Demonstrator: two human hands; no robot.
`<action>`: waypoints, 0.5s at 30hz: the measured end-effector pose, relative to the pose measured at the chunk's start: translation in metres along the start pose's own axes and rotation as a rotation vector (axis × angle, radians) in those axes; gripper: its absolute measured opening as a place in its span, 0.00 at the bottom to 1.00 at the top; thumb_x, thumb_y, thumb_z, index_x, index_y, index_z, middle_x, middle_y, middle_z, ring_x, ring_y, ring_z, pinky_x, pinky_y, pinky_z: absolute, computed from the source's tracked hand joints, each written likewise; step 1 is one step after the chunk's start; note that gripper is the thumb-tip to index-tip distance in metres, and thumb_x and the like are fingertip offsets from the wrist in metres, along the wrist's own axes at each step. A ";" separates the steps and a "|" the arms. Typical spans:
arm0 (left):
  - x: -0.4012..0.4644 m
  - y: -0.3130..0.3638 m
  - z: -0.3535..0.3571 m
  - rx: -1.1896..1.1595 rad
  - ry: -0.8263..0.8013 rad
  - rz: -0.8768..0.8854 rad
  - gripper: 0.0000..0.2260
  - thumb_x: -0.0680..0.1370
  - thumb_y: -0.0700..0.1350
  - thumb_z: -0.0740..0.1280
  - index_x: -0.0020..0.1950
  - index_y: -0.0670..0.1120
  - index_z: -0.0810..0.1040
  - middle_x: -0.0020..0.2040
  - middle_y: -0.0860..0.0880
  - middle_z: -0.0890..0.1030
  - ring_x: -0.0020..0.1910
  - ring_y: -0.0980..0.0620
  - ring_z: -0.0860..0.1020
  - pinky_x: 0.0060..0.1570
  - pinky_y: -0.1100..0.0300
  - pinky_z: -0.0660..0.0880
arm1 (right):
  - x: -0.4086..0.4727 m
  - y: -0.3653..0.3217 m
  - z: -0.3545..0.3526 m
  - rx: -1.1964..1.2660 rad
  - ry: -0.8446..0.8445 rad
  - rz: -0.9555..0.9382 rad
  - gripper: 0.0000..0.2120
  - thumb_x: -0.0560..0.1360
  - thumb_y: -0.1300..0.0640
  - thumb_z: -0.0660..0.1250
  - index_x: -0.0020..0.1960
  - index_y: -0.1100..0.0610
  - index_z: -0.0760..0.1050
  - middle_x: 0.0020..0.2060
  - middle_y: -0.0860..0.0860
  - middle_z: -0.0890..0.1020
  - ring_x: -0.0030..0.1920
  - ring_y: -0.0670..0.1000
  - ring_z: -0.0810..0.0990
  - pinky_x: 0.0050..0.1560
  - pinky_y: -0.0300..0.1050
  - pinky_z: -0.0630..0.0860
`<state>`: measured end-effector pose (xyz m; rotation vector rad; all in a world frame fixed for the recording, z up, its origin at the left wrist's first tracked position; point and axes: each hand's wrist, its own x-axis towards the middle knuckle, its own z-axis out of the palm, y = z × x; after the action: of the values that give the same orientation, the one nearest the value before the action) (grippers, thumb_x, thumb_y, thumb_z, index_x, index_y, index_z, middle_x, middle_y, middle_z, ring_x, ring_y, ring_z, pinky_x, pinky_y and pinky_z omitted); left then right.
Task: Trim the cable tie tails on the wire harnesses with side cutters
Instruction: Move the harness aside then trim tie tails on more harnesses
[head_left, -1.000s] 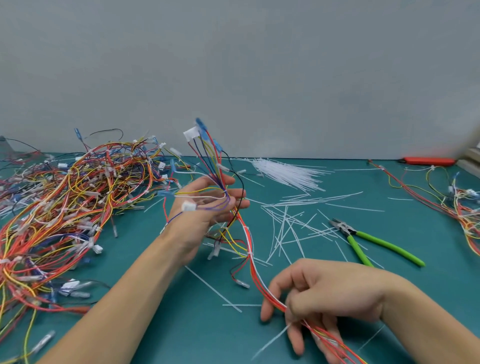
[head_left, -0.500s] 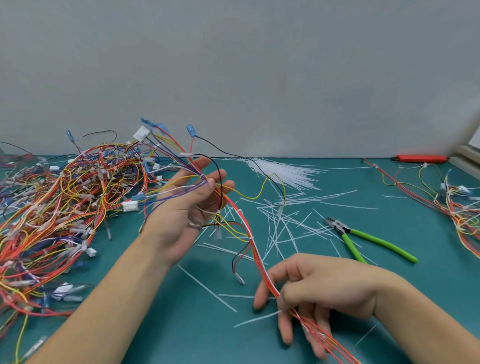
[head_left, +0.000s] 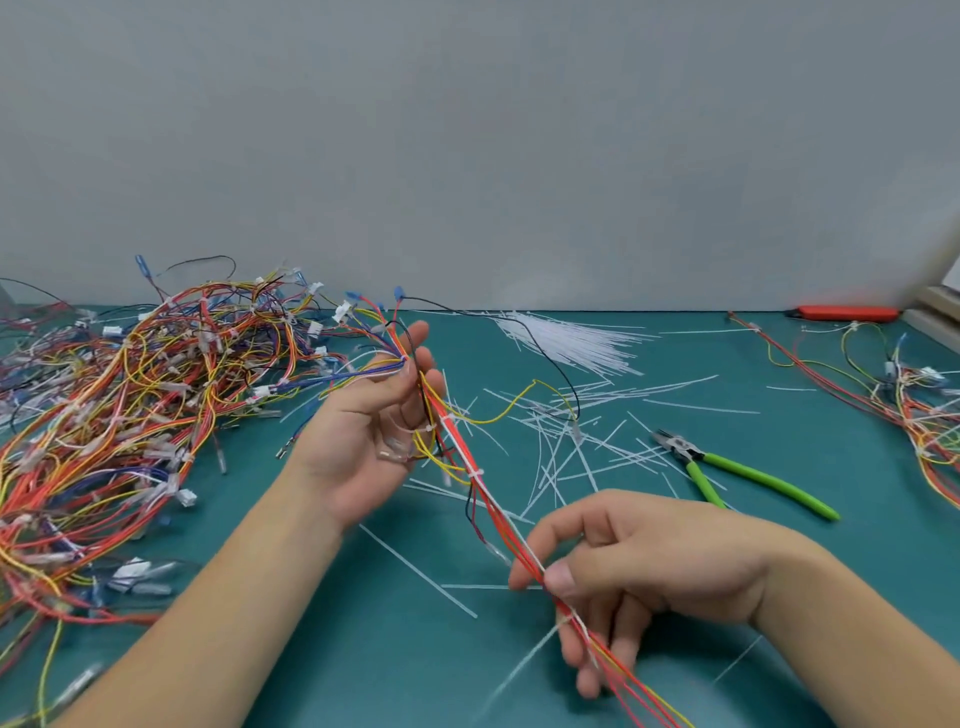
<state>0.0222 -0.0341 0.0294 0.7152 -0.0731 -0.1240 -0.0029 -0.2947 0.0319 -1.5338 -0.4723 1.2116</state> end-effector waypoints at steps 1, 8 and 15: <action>0.000 0.000 -0.001 0.001 -0.002 -0.006 0.19 0.75 0.38 0.65 0.65 0.48 0.82 0.44 0.52 0.84 0.38 0.56 0.85 0.36 0.64 0.81 | 0.000 0.000 -0.002 0.015 0.015 -0.010 0.12 0.80 0.52 0.70 0.61 0.56 0.78 0.44 0.61 0.85 0.41 0.58 0.87 0.41 0.47 0.85; 0.002 0.000 -0.008 -0.089 -0.071 -0.068 0.22 0.72 0.38 0.69 0.66 0.48 0.82 0.46 0.54 0.82 0.36 0.58 0.83 0.36 0.63 0.80 | 0.017 0.006 -0.012 0.334 0.578 -0.253 0.10 0.81 0.60 0.69 0.61 0.61 0.77 0.46 0.63 0.87 0.37 0.58 0.87 0.33 0.46 0.83; -0.003 -0.006 -0.007 -0.091 -0.264 -0.145 0.32 0.64 0.32 0.80 0.69 0.43 0.81 0.47 0.51 0.81 0.34 0.56 0.81 0.36 0.58 0.80 | 0.034 0.012 -0.034 -0.176 1.130 -0.333 0.16 0.78 0.56 0.73 0.62 0.42 0.78 0.49 0.48 0.81 0.26 0.54 0.81 0.29 0.45 0.77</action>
<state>0.0197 -0.0331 0.0201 0.6099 -0.2665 -0.3583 0.0368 -0.2877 0.0031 -1.9138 -0.0521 -0.0515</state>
